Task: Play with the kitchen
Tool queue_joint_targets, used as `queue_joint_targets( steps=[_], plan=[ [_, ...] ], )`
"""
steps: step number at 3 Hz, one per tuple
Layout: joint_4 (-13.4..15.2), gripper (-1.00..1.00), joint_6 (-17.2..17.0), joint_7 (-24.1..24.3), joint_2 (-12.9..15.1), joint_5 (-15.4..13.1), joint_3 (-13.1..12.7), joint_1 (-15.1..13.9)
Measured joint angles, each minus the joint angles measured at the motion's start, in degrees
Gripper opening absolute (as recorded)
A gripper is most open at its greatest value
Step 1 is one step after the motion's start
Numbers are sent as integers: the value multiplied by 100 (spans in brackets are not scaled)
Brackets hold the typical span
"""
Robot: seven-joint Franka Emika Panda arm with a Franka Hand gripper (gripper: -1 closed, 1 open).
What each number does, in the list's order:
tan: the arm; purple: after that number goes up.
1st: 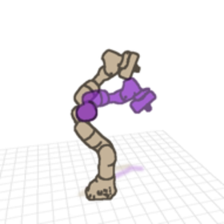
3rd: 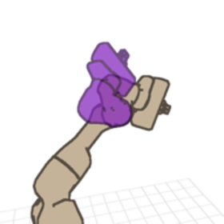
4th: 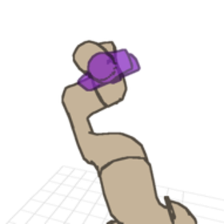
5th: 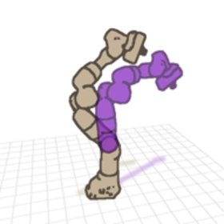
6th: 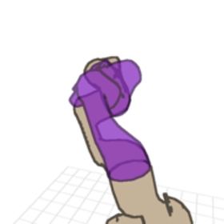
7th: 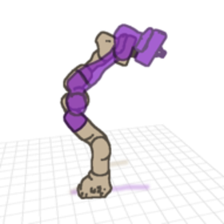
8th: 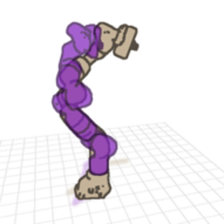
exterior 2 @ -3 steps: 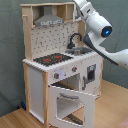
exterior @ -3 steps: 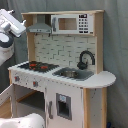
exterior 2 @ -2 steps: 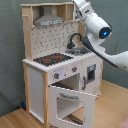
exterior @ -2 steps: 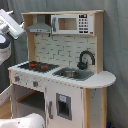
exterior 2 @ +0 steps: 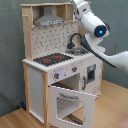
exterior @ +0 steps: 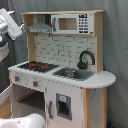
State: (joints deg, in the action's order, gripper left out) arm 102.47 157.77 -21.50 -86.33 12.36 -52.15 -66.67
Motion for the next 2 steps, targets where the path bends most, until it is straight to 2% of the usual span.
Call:
queue_joint_targets(
  steps=[2],
  plan=[
    [-655,100,-783,675,134,0,-5,-377]
  ],
)
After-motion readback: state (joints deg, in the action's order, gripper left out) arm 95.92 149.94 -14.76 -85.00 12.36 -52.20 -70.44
